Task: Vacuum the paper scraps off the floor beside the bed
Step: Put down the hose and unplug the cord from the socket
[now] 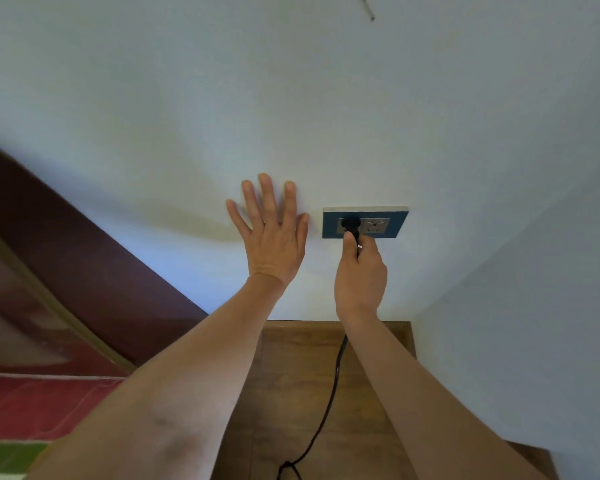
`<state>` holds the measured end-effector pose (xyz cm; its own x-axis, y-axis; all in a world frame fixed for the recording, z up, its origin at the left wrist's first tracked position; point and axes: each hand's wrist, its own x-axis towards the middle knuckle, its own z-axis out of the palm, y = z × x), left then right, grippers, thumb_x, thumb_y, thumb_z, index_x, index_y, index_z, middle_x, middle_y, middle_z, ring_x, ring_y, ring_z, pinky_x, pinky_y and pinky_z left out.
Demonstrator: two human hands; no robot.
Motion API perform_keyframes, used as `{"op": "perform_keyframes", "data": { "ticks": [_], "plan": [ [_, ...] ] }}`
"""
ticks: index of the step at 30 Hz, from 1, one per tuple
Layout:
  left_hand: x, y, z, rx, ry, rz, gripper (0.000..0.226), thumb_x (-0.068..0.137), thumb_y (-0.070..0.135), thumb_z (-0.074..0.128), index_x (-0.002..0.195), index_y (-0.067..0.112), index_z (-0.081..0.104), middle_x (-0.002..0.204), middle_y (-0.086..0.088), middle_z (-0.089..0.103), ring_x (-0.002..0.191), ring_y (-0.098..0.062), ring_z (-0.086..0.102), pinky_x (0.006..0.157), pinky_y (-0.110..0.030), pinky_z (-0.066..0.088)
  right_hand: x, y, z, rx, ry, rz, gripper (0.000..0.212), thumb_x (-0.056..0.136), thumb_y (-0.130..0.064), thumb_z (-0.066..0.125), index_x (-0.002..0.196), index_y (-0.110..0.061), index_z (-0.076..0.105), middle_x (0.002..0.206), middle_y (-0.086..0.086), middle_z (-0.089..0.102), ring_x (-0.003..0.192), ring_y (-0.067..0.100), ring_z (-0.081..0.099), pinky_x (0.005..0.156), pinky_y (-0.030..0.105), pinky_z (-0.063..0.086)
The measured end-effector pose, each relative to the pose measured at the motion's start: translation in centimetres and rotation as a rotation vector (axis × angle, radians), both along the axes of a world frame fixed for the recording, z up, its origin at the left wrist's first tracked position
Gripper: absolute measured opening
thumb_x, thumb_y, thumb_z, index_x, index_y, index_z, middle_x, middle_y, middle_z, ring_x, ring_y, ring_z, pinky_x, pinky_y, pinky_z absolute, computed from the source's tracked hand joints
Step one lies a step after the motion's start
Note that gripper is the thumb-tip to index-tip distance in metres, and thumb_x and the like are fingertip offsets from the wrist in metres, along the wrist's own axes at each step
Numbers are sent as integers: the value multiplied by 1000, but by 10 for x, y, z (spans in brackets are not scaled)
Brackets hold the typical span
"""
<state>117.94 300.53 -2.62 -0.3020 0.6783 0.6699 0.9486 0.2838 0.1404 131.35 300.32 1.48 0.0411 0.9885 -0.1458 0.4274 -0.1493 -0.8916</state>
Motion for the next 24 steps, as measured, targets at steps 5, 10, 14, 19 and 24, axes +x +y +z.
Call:
{"op": "perform_keyframes", "data": {
  "ticks": [5, 10, 14, 19, 24],
  "plan": [
    [0, 0, 1, -24, 2, 14, 70, 103, 42, 26, 148, 17, -21, 150, -14, -36, 139, -38, -29, 109, -66, 7, -2, 1, 8, -62, 48, -47, 36, 103, -32, 38, 128, -13, 56, 117, 5, 64, 105, 18, 58, 81, 22, 39],
    [-1, 0, 2, -42, -5, 11, 71, 102, 46, 26, 147, 20, -23, 149, -11, -39, 139, -35, -32, 110, -65, 3, -2, 1, 11, -72, 86, -66, 35, 102, -31, 40, 128, -13, 58, 121, 5, 64, 110, 18, 58, 85, 22, 39],
    [-2, 2, 0, -48, 9, 20, 75, 100, 53, 25, 146, 22, -26, 148, -9, -41, 138, -32, -34, 111, -61, -5, 2, 3, 5, -49, 122, -39, 34, 102, -31, 43, 122, -10, 60, 109, 7, 64, 99, 17, 57, 88, 29, 45],
    [-1, 1, 1, -78, 21, 23, 77, 99, 56, 24, 144, 23, -29, 146, -7, -44, 136, -30, -37, 110, -57, -10, 6, 8, 3, -9, 121, 0, 30, 101, -29, 44, 114, -9, 62, 91, 0, 58, 82, 10, 52, 77, 24, 42],
    [0, 3, 2, -43, 44, 39, 81, 100, 55, 29, 145, 21, -29, 147, -9, -43, 137, -33, -35, 110, -60, -7, 46, -71, -39, -133, -93, 58, 28, 101, -32, 40, 111, -15, 61, 74, -11, 58, 64, 3, 54, 55, 16, 39]
  ]
}}
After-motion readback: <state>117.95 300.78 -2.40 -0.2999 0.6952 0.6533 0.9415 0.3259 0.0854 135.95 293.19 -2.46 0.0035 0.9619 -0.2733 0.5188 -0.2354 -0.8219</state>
